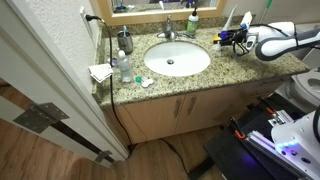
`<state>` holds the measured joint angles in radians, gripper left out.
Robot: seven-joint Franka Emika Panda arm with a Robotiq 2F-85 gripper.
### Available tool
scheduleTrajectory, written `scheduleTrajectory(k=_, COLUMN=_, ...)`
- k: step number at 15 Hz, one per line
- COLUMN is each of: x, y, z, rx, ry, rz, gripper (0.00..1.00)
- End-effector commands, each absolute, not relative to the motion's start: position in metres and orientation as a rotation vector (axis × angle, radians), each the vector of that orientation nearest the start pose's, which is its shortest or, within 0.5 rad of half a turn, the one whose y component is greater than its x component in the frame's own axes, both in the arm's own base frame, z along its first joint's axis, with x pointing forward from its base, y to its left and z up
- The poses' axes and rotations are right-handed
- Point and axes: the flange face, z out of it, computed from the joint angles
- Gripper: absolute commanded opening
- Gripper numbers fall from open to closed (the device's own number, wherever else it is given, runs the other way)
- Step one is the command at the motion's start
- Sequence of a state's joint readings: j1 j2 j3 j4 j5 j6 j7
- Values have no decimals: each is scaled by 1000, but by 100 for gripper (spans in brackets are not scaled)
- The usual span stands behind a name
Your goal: Lift up the blue and white object
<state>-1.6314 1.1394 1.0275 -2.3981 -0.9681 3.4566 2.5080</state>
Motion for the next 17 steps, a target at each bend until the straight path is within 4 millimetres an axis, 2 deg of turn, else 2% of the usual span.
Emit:
scheduleTrajectory(k=1, x=447, y=-174, z=227, rx=-550, ry=2001, rz=207, gripper=100)
scheduleTrajectory(k=5, x=434, y=-191, z=243, rx=-570, ry=2045, rz=111, gripper=100)
scheduleTrajectory(k=8, x=423, y=-194, z=257, rx=-592, ry=2044, rz=67, gripper=100)
scheduleTrajectory(k=12, x=406, y=-186, z=276, rx=-623, ry=2025, rz=41, gripper=100)
scheduleTrajectory(k=15, x=391, y=-172, z=284, rx=-664, ry=2004, rz=44, gripper=100)
scheduleTrajectory(k=16, x=413, y=-185, z=281, rx=-639, ry=1970, rz=49, gripper=100)
scheduleTrajectory(k=17, x=409, y=-181, z=283, rx=-648, ry=1964, rz=51, gripper=100)
